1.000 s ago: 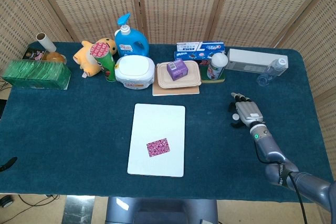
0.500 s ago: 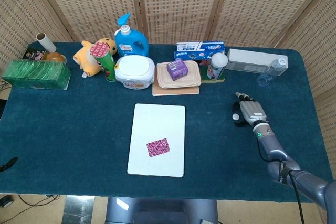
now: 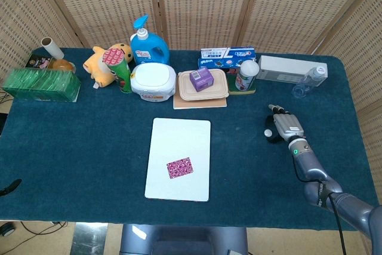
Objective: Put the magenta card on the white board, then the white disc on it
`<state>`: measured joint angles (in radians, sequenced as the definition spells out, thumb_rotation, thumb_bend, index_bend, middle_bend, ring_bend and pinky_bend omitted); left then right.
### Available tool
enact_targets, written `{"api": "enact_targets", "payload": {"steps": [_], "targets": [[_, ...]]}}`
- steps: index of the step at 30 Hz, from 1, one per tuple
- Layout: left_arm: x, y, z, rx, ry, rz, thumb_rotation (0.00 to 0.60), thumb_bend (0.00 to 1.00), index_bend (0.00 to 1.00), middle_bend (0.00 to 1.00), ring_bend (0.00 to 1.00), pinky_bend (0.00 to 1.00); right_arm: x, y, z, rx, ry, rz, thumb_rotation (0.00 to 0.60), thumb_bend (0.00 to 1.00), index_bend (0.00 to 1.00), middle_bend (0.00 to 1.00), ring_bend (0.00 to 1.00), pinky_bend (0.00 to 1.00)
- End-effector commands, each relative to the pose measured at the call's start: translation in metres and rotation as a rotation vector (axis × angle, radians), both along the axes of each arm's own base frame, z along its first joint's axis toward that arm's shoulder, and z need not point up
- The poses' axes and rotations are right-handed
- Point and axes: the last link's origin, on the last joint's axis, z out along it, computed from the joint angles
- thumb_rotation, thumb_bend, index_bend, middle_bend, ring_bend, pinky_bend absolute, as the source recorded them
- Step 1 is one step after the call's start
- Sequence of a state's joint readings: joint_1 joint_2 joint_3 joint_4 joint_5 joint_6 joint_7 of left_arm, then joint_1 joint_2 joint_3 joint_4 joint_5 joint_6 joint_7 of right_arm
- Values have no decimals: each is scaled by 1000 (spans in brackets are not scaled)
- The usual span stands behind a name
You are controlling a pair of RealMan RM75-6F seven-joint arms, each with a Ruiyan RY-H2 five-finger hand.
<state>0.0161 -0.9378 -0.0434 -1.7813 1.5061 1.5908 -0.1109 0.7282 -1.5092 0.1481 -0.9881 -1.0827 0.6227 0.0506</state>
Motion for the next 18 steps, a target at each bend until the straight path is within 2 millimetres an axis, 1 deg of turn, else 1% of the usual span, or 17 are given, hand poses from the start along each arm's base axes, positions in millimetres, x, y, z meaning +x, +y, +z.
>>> {"api": "enact_targets", "payload": {"steps": [1,18], "targets": [[0,0,0,2,-2,1,600,102,0,0,0,0,0,0,-1,0,-4,-3,600,310,434,65,0,165],[-1,0,1,2,-5,2,600,102,0,0,0,0,0,-2,-4,3,-4,-11,600,314,451,71,0,166]]}}
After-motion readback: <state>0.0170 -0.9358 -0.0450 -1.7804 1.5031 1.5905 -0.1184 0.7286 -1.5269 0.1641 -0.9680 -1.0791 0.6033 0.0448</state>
